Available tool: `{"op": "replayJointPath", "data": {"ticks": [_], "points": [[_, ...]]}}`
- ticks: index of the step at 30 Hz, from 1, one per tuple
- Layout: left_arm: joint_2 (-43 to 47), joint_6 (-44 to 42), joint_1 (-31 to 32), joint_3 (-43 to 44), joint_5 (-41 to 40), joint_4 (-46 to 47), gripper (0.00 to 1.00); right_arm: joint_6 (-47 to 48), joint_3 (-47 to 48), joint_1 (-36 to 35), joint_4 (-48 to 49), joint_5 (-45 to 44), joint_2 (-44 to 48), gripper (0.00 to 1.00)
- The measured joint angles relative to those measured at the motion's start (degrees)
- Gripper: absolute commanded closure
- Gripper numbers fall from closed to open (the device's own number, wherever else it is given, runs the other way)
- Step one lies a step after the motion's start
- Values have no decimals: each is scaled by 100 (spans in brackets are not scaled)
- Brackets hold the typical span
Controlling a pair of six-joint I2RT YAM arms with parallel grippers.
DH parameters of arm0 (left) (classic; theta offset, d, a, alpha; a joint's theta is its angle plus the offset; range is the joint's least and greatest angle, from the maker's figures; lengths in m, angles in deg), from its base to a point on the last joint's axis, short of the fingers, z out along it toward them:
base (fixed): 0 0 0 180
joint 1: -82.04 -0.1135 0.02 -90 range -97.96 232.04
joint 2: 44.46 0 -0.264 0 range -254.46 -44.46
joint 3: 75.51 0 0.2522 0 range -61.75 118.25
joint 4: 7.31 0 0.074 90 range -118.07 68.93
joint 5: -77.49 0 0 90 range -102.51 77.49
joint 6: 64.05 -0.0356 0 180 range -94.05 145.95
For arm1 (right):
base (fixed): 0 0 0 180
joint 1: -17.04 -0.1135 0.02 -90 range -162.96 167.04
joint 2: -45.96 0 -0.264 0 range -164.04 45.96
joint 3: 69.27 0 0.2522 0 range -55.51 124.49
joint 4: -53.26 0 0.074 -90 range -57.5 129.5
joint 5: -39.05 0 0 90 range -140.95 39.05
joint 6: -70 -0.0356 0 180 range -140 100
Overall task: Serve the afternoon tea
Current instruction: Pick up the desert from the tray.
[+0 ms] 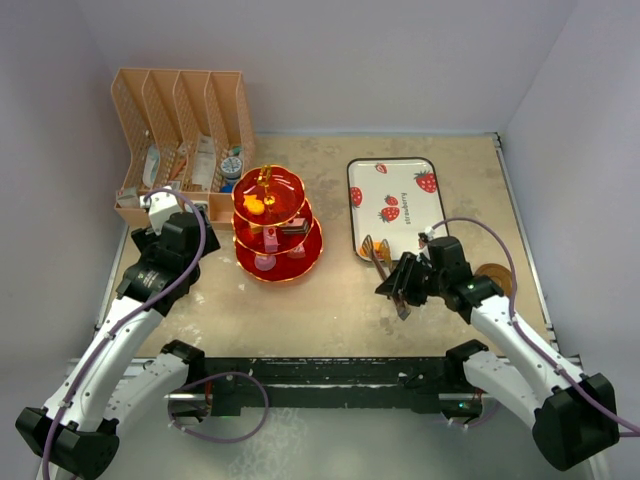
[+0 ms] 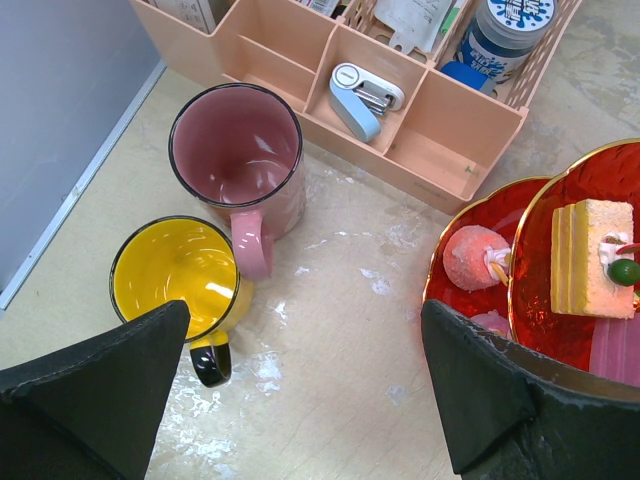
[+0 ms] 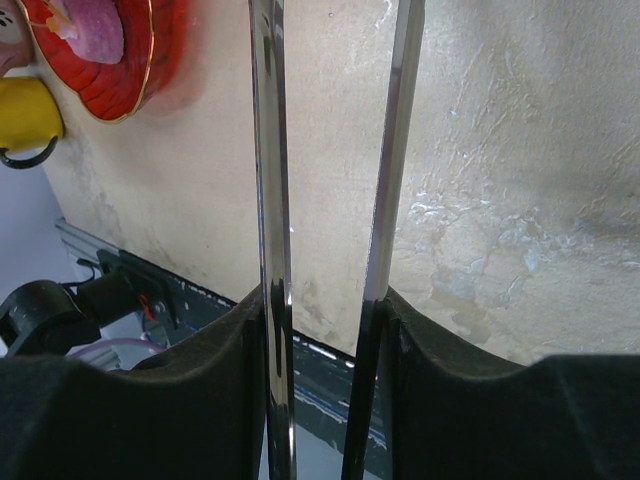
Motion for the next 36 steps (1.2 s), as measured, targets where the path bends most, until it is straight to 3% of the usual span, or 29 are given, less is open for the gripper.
{"op": "replayJointPath", "data": {"ticks": [24,36], "points": [[-4,2,0,-2,0,0,4,345,409,0,109,9,-927,56],[-7,0,0,-2,0,0,4,1276,1003,0,-715,-505,-1047,58]]}}
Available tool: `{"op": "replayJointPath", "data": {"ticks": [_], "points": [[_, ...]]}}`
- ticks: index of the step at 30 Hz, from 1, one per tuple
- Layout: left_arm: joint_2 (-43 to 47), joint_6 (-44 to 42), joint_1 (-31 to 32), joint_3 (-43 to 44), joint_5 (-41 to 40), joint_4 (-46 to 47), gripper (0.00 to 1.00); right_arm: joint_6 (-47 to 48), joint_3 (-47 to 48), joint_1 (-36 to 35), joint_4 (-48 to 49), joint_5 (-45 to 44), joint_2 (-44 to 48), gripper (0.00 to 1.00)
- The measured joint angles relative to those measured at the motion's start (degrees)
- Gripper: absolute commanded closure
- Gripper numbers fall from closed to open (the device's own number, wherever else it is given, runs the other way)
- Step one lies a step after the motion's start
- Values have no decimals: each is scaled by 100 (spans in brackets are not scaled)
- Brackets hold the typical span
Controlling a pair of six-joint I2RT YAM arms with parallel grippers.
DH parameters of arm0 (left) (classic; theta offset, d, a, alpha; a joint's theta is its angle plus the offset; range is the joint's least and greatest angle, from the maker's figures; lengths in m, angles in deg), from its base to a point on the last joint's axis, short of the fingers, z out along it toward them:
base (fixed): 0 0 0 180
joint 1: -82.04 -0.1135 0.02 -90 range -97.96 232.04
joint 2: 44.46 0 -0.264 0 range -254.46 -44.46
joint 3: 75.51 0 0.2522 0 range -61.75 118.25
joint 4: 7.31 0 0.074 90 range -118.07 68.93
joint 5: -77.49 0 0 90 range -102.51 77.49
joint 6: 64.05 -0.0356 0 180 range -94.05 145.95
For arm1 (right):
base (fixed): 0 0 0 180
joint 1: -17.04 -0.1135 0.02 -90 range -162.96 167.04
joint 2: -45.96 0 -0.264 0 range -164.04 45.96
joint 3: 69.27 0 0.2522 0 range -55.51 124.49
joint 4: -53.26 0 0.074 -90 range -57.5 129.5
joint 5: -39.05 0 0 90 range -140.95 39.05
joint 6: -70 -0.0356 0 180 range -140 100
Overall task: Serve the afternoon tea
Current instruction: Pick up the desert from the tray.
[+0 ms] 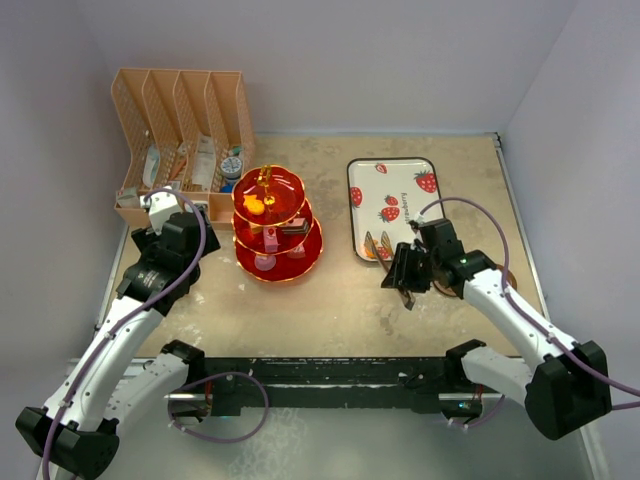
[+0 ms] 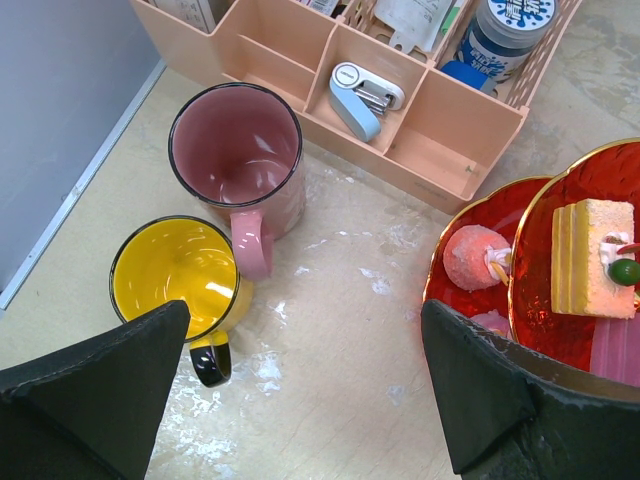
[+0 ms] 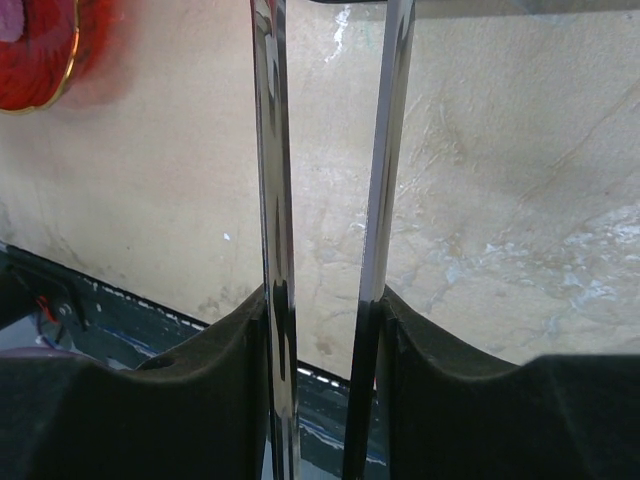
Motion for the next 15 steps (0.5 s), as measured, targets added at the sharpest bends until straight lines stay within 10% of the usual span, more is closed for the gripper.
{"op": "replayJointPath", "data": {"ticks": [15], "points": [[-26,0,0,0,0,2,4,363,109,-79,-286,-76,-111,58]]}}
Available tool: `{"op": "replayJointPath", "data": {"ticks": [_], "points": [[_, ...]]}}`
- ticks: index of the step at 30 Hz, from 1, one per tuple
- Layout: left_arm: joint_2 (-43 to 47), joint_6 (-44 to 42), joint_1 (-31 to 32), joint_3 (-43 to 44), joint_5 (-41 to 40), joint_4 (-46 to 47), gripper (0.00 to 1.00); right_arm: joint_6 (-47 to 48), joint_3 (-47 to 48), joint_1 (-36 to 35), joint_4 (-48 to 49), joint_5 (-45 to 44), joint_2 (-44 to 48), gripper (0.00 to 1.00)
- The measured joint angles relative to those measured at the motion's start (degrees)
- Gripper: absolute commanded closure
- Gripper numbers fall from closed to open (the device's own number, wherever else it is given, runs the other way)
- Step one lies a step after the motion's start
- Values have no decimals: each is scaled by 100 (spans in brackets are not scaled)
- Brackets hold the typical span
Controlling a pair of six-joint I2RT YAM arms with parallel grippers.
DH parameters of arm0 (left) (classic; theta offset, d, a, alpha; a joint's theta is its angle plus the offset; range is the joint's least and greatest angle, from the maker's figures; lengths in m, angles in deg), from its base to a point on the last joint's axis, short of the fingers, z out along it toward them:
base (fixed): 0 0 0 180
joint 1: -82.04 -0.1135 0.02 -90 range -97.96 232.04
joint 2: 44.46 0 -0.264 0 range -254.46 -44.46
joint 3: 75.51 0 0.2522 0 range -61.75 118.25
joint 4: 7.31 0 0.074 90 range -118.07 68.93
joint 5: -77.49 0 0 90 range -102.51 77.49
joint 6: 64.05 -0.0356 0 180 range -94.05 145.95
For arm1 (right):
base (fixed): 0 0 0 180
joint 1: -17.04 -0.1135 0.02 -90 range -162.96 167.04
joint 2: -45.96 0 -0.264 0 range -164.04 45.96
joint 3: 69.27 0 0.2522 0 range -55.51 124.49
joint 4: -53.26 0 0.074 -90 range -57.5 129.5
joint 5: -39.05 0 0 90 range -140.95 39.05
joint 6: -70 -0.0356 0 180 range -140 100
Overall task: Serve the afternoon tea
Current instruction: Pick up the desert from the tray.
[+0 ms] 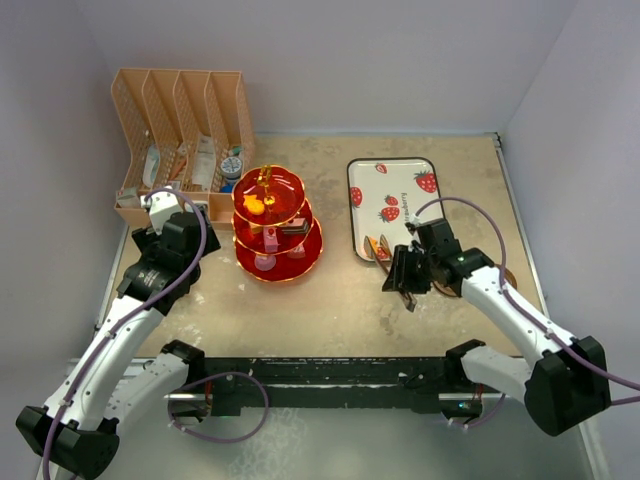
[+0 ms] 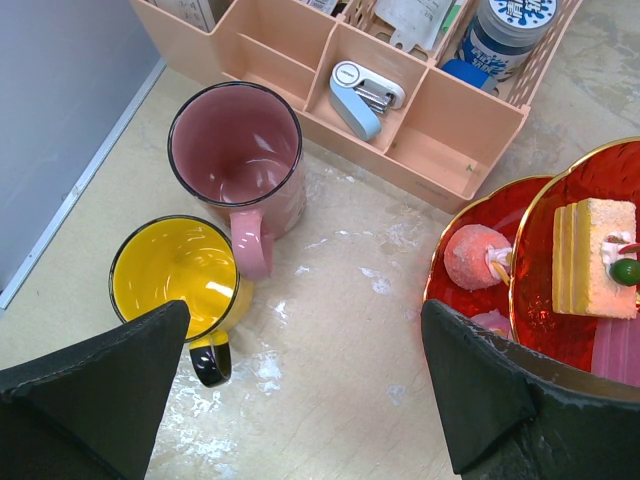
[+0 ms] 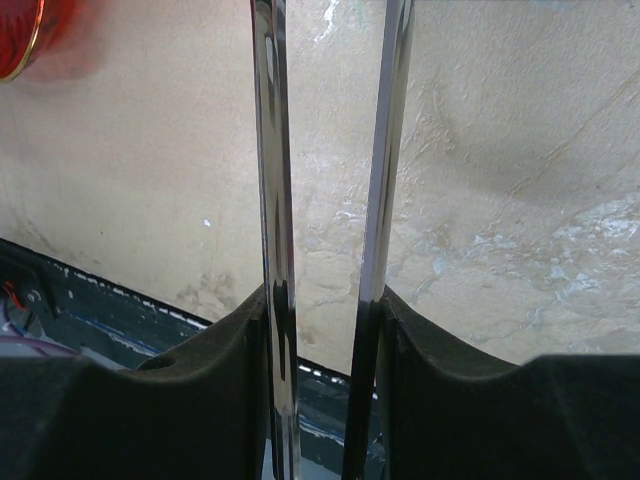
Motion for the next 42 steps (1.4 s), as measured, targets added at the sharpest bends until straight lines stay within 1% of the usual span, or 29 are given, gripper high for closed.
{"op": "replayJointPath", "data": {"ticks": [7,15,21,24,28,29,36,42], "points": [[-4,0,0,0,0,0,4,-2,59,-166,4,-9,-85,58],[-11,0,0,0,0,0,4,-4,85,-293,0,-214,-254,59],[-13,0,0,0,0,0,4,-20,107,-352,-11,-448,-260,64],[-17,0,0,0,2,0,4,-33,109,-354,-11,-518,-260,60],[-28,0,0,0,2,0,4,-59,129,-354,-11,-549,-260,60],[-28,0,0,0,0,0,4,-59,131,-354,-4,-549,-260,61],[-35,0,0,0,2,2,4,-66,133,-378,-4,-619,-260,75],[-39,0,0,0,2,0,4,-90,251,-385,-103,-684,-94,76]]}}
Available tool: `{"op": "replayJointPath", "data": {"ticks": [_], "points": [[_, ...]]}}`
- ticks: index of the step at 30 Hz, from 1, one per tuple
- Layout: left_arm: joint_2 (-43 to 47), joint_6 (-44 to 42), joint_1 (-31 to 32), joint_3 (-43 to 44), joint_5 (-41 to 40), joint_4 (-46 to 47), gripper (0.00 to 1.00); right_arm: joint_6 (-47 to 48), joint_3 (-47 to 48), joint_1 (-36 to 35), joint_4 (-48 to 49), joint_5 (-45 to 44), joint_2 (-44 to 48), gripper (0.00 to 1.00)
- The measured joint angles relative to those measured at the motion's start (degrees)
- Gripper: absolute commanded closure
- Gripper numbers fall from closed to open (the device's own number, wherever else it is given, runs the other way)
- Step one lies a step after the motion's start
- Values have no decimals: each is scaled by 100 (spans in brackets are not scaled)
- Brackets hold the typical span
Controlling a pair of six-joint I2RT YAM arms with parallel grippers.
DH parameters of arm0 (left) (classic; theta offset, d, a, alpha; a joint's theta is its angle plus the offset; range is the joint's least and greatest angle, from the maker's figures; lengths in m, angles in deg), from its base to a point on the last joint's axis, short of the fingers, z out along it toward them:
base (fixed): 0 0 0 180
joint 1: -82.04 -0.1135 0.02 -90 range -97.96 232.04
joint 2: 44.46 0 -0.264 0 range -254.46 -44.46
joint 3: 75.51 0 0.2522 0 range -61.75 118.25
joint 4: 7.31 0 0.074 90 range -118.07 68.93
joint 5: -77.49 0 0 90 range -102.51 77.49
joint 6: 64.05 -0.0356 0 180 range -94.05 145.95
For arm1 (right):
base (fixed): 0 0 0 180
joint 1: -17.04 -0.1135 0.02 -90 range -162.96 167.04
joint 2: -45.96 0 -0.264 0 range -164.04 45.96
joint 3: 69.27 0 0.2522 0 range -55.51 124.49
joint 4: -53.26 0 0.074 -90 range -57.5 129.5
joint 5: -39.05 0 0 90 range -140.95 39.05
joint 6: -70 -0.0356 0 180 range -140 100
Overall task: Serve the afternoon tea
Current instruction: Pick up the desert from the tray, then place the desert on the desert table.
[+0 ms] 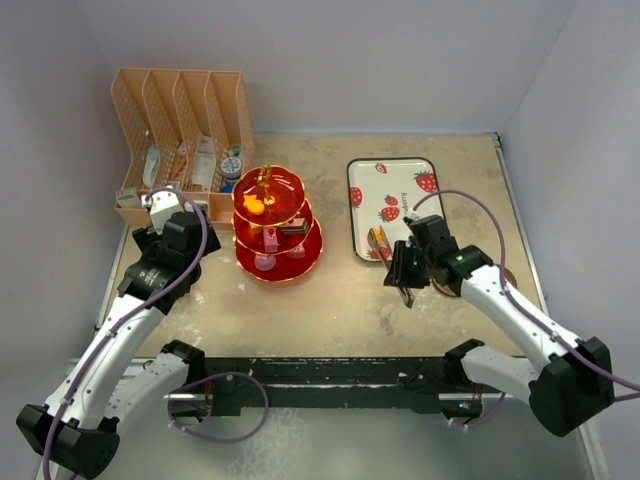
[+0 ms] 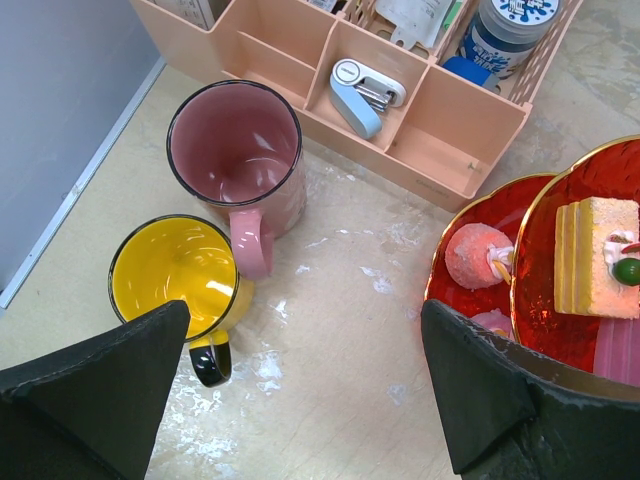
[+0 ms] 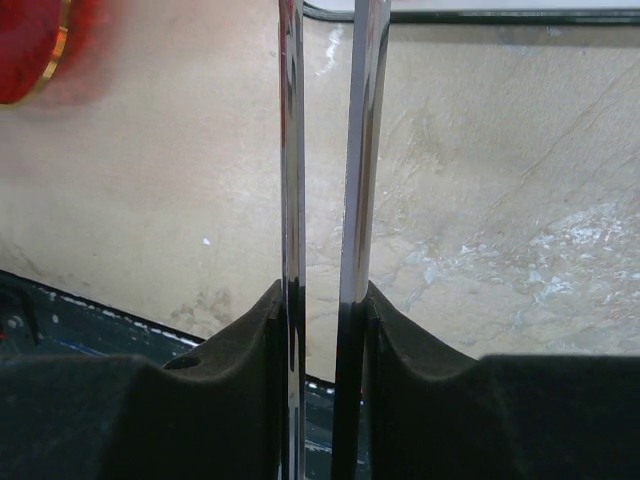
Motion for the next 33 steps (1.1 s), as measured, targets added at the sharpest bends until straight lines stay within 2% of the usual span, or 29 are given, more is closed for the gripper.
{"op": "replayJointPath", "data": {"ticks": [7,18,26,33], "points": [[-15,0,0,0,2,2,4,-127,411,0,-61,76,656,77],[-68,0,0,0,11,2,4,-444,1331,-48,-11,1060,896,77],[-68,0,0,0,13,2,4,-654,2114,-702,199,1309,826,77],[-61,2,0,0,13,2,4,-772,2234,-1025,302,1340,608,77]]}}
